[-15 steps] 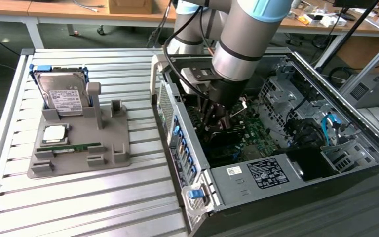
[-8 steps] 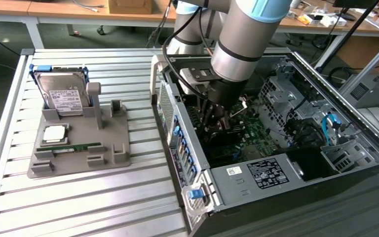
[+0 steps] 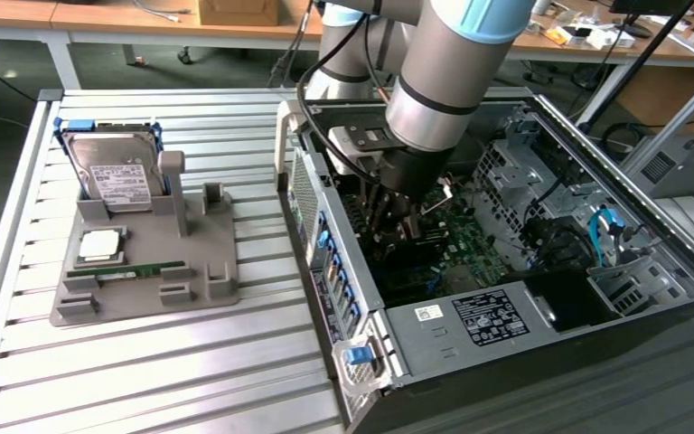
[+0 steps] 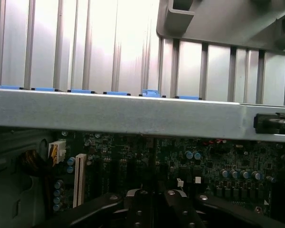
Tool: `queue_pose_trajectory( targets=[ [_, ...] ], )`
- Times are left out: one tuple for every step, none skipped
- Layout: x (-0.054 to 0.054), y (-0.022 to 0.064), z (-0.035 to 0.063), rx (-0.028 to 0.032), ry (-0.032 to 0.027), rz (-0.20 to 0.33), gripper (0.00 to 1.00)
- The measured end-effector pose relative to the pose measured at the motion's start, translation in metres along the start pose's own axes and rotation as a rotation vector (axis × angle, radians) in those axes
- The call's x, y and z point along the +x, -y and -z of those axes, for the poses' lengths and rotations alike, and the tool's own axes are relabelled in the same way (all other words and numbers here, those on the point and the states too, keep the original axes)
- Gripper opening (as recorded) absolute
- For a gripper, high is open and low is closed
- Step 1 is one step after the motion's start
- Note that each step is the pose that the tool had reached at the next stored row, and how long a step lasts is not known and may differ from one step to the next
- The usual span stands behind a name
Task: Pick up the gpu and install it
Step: 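Press down on the gpu until it lock into place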
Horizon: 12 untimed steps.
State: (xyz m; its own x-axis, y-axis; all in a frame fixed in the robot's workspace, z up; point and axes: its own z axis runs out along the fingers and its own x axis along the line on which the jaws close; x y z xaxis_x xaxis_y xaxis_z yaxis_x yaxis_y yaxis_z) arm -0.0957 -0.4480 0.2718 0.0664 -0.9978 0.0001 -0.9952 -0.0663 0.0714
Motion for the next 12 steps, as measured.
queue_pose_trajectory(
  targets=[
    [0.000,0.0000,0.0003,0.0001,0.0001,0.000,0.13],
    [0.000,-0.0001,0.0014,0.0005,0.0009,0.000,0.13],
    [0.000,-0.0003,0.0036,0.0013,0.0018,0.000,0.13],
    [0.000,-0.0006,0.0077,0.0009,0.0008,0.000,0.13],
    [0.000,-0.0010,0.0139,0.0006,-0.0001,0.000,0.13],
    [0.000,-0.0011,0.0157,0.0008,0.0000,0.000,0.13],
    [0.000,-0.0010,0.0163,0.0009,0.0003,0.000,0.13],
    [0.000,-0.0003,0.0163,0.0010,0.0008,0.000,0.13],
    [0.000,0.0010,0.0165,0.0006,0.0012,0.000,0.13],
    [0.000,0.0032,0.0167,-0.0003,0.0021,0.000,0.13],
    [0.001,0.0062,0.0169,-0.0025,0.0034,0.000,0.13],
    [0.001,0.0129,0.0173,-0.0078,0.0057,0.000,0.13]
  ],
)
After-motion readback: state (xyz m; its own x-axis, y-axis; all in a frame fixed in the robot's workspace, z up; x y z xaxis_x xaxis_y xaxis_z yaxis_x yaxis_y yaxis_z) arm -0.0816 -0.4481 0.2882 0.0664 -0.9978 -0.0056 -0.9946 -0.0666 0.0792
